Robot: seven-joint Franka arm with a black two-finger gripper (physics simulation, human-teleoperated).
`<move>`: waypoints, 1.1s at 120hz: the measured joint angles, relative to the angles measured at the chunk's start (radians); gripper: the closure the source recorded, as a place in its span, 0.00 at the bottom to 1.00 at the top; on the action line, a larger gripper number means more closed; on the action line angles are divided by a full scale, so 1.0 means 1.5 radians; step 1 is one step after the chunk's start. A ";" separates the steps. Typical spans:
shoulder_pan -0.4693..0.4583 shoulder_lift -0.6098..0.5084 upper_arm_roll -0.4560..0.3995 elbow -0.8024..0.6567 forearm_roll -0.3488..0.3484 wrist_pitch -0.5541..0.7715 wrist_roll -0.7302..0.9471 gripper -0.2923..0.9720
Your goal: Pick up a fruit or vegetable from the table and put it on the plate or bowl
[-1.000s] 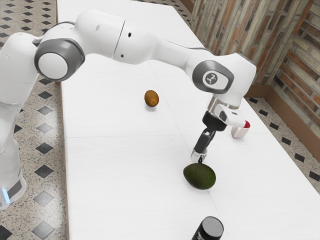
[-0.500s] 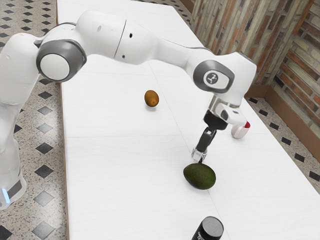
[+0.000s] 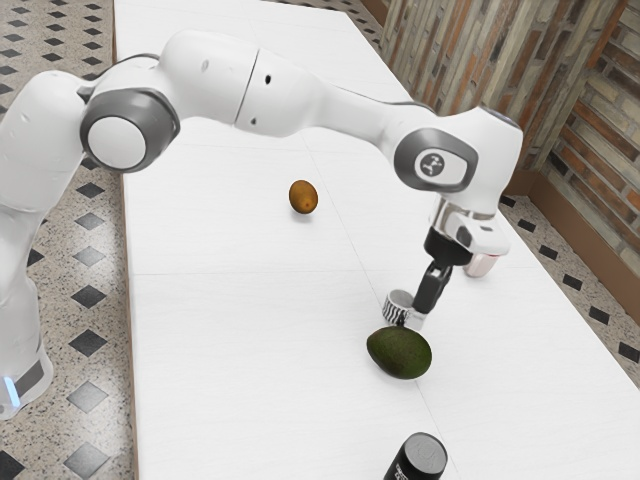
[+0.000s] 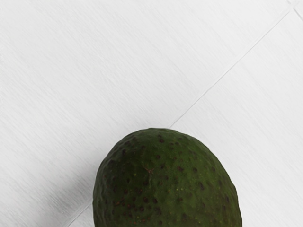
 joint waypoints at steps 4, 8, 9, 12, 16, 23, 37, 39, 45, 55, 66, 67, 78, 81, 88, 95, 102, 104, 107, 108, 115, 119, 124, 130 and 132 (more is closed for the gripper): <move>0.000 0.000 0.000 0.000 0.000 0.001 0.000 0.23; 0.000 0.001 0.000 -0.001 0.000 0.002 0.000 0.23; 0.000 0.001 0.000 -0.001 0.000 0.003 -0.001 0.23; 0.000 0.001 0.000 -0.002 0.000 0.003 -0.001 0.23; 0.000 0.001 0.000 -0.003 0.000 0.004 -0.001 0.23; 0.000 0.001 0.000 -0.005 -0.001 0.005 -0.001 0.23; 0.000 0.001 0.000 -0.007 -0.001 0.007 -0.002 0.23; 0.000 0.002 0.001 -0.007 -0.001 0.007 -0.002 0.23; -0.002 0.005 0.000 -0.007 -0.002 0.007 -0.002 0.23; -0.006 0.009 0.000 -0.006 -0.002 0.008 -0.003 0.23; -0.009 0.014 0.001 -0.007 -0.004 0.008 -0.003 0.23; -0.009 0.014 0.001 -0.007 -0.004 0.008 -0.003 0.23; -0.009 0.015 0.001 -0.009 -0.005 0.008 -0.004 0.23; -0.009 0.015 0.001 -0.010 -0.005 0.008 -0.004 0.23; -0.009 0.015 0.001 -0.017 -0.006 0.008 -0.005 0.23; -0.010 0.015 0.001 -0.021 -0.008 0.008 -0.005 0.23; -0.010 0.016 0.001 -0.029 -0.014 0.008 -0.005 0.23; -0.010 0.016 0.001 -0.031 -0.015 0.008 -0.006 0.23; -0.010 0.016 0.001 -0.034 -0.017 0.008 -0.006 0.23; -0.010 0.016 0.001 -0.035 -0.018 0.008 -0.006 0.23; -0.010 0.016 0.001 -0.039 -0.021 0.008 -0.006 0.23; -0.010 0.016 0.001 -0.044 -0.024 0.009 -0.006 0.23; -0.010 0.017 0.001 -0.049 -0.027 0.009 -0.006 0.23; -0.010 0.018 0.001 -0.053 -0.030 0.009 -0.007 0.23; -0.010 0.019 0.001 -0.054 -0.031 0.009 -0.007 0.23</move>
